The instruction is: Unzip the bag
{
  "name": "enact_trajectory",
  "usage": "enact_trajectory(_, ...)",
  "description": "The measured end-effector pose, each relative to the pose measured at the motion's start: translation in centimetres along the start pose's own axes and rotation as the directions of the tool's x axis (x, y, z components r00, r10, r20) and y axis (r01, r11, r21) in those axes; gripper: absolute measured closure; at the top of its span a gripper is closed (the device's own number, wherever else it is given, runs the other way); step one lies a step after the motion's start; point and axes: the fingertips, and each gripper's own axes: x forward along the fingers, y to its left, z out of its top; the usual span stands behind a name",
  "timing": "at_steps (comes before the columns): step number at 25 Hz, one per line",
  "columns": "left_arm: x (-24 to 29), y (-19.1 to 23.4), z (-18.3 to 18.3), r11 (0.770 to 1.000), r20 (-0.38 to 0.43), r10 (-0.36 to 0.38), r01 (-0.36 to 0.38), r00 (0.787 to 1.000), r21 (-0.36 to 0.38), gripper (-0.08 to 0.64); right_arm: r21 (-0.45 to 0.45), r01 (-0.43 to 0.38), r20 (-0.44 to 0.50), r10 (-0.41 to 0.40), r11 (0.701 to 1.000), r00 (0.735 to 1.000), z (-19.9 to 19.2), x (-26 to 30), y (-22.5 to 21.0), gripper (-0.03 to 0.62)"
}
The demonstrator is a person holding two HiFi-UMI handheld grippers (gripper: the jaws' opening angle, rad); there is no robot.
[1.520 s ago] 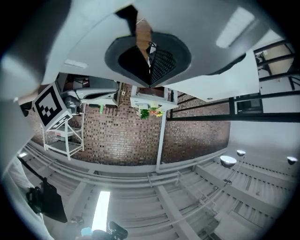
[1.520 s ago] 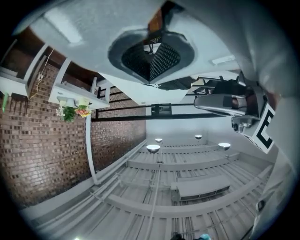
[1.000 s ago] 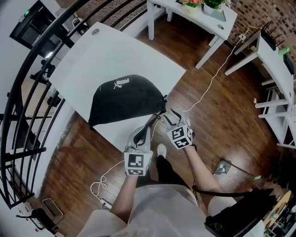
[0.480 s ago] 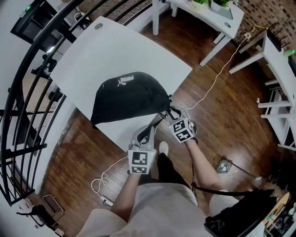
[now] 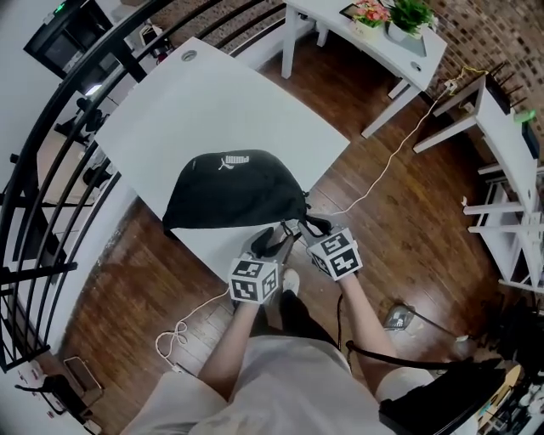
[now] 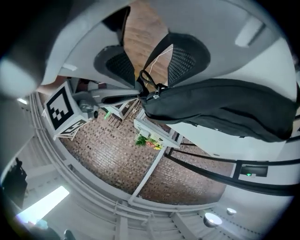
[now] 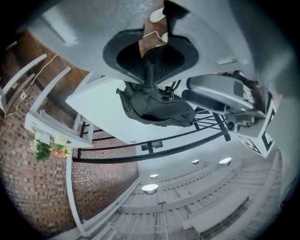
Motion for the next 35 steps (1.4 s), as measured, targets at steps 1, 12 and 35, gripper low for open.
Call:
enact_trajectory(1,0.1,0.1,-0.1,1.0,-0.003,0.001,-0.002,1.0,-0.022,0.328,0.005,-0.003,-0.002,0.003,1.0,1.0,0.4,-0.4,0.3,0.534)
enact_trajectory(12,0.1,1.2,0.0,0.94,0.099,-0.057,0.086,0.994,-0.33,0.537,0.057,-0.009,0.009,0.008,0.998,1.0,1.5,-1.6,1.4,0.535)
enact_trajectory(35,-10.2,18.9,-1.7,0.871,0.092,0.325,-0.259,0.941,-0.418,0.54,0.191,0.074,0.041,-0.083,0.979,0.996,-1.5,-0.8,0.2,0.54)
